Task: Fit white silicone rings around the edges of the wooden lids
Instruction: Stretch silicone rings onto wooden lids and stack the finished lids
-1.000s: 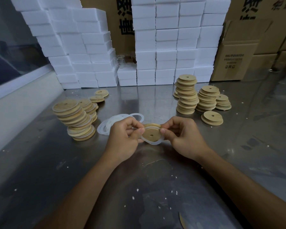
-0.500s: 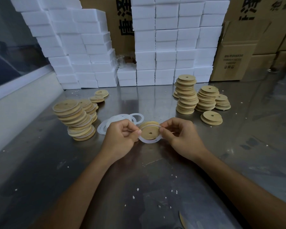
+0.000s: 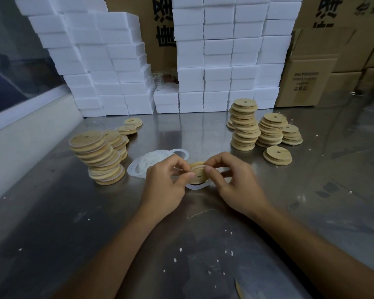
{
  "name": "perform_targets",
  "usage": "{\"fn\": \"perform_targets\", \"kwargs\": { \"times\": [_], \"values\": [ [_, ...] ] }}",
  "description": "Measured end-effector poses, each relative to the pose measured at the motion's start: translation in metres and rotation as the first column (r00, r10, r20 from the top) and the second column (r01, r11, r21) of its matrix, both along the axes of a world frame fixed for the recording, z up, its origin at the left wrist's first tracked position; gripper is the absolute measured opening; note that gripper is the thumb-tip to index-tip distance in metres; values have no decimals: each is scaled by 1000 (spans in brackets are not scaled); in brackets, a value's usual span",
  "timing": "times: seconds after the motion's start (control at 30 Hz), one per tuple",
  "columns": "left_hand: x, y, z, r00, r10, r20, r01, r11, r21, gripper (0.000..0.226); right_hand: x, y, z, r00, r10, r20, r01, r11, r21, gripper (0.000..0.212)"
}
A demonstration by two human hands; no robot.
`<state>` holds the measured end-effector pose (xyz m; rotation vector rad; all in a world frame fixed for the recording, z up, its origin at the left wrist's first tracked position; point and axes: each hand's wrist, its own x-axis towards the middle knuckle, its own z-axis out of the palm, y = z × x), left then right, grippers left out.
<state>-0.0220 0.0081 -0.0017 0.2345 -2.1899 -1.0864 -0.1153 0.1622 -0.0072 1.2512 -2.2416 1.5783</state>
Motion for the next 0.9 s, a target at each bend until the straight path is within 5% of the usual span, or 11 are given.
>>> {"fn": "perform_targets", "kwargs": {
  "times": [0.1, 0.3, 0.6, 0.9],
  "values": [
    [-1, -2, -1, 1000, -11, 12, 9, 986, 165, 30, -3, 0, -2, 991, -16, 136, 18, 1000, -15, 5],
    [0, -4, 0, 998, -64, 30, 54, 967, 247, 27, -8, 3, 2, 958, -46, 282, 56, 998, -24, 8],
    [1, -7, -2, 996, -81, 38, 53, 872, 487, 23, -7, 5, 1, 936, -27, 351, 26, 1000, 9, 6],
    [0, -5, -1, 991, -105, 79, 63, 909, 412, 23, -6, 6, 6, 886, -40, 462, 74, 996, -56, 10]
  ]
}}
